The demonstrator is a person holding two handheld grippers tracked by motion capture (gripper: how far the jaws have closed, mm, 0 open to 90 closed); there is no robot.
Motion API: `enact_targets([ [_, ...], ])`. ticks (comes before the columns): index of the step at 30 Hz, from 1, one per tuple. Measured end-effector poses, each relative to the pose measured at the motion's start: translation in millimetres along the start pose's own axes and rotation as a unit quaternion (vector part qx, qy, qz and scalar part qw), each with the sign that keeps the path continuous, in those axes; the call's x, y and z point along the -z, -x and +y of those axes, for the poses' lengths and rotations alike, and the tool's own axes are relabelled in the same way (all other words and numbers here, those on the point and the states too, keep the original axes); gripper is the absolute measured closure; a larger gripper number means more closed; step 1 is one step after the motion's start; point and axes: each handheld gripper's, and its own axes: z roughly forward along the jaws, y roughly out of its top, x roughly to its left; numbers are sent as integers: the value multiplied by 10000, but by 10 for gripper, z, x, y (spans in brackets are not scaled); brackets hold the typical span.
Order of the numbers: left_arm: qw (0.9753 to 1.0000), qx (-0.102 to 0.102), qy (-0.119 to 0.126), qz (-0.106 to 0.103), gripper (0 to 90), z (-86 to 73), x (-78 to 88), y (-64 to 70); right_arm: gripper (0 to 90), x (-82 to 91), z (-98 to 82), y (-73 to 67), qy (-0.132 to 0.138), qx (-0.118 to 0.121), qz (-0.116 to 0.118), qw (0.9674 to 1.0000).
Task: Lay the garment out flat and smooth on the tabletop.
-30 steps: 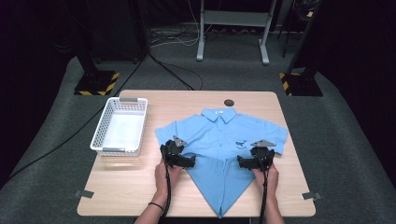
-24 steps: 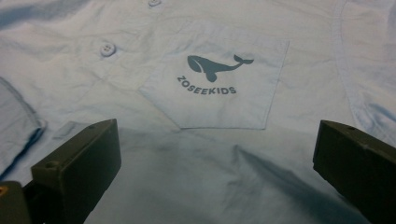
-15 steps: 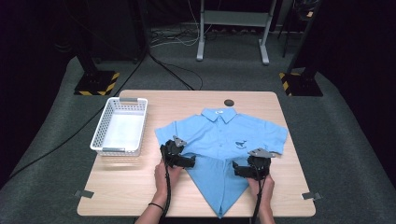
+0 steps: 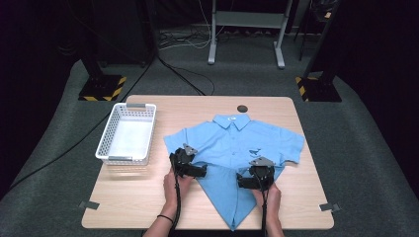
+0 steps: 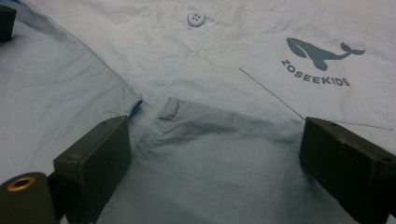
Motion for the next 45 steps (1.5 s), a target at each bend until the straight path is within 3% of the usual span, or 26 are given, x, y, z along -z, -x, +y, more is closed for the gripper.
enact_targets([
  [7, 10000, 4, -2, 3, 1, -1, 0, 1, 201, 7, -5, 17, 76, -64, 84, 9999],
  [10, 10000, -1, -3, 3, 0, 0, 0, 1, 341, 27, -6, 16, 151, 28, 220, 9996],
  [18, 10000, -2, -2, 4, 1, 0, 0, 1, 615, 50, -9, 64, 224, -83, 196, 9995],
  [25, 10000, 6, 0, 3, 0, -1, 0, 2, 784, 64, -23, 101, 253, -261, 302, 9989],
  [28, 10000, 5, 0, 3, 1, -1, 0, 2, 814, 73, -37, 116, 272, -342, 347, 9984],
  [34, 10000, 5, 9, -1, 2, -3, 1, 1, 826, 110, -65, 76, 393, -206, 258, 9987],
  [45, 10000, 7, 6, -3, 2, -3, 1, 1, 835, 263, -184, 68, 533, -376, 226, 9976],
])
